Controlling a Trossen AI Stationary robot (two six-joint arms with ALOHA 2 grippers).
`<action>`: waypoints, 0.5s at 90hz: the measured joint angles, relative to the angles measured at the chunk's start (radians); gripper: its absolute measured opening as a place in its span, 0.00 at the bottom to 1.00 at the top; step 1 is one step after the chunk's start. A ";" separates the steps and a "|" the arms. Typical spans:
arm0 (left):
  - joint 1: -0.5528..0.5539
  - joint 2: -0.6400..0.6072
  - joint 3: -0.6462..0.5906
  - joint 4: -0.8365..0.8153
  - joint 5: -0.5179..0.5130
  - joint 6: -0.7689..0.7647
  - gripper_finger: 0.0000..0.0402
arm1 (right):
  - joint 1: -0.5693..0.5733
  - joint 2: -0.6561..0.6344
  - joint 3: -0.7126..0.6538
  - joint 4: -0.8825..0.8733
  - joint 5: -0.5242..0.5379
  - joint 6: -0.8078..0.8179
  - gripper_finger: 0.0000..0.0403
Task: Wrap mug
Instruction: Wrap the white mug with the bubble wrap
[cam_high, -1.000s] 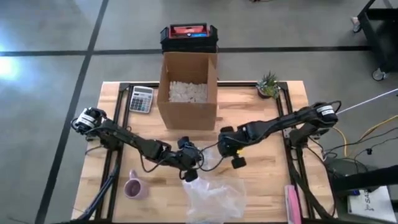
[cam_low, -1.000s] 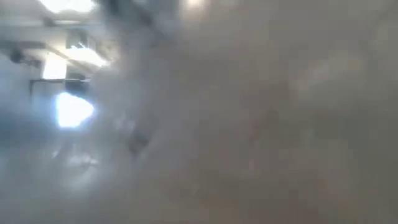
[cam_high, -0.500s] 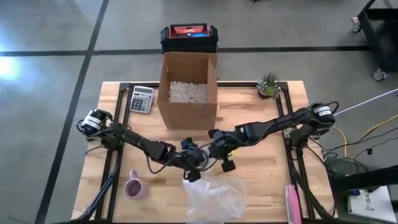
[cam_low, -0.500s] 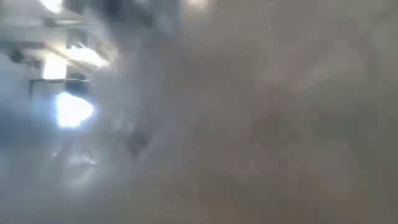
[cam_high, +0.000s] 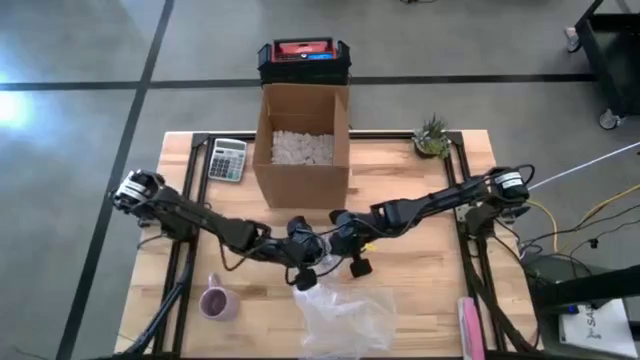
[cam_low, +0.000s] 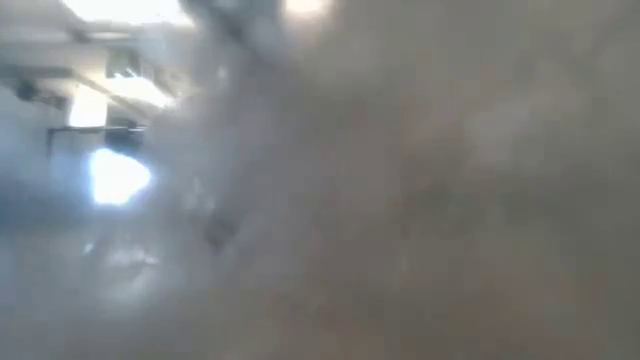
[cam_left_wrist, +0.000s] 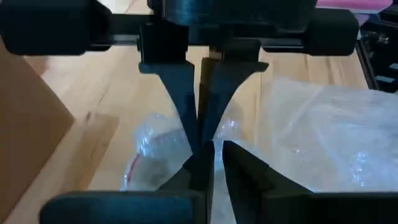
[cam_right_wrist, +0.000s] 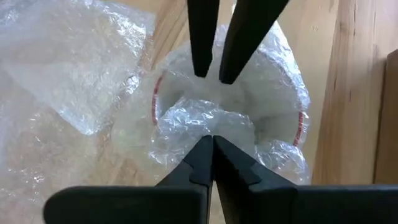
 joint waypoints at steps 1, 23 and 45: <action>0.001 0.000 -0.001 -0.001 0.000 0.002 0.05 | 0.000 0.000 0.001 0.000 0.000 0.000 0.00; 0.030 0.116 -0.007 0.090 0.027 0.009 0.05 | 0.000 0.000 0.033 -0.067 0.000 -0.002 0.00; 0.029 0.191 -0.003 0.093 0.039 -0.003 0.05 | 0.000 -0.021 0.175 -0.400 0.036 -0.009 0.00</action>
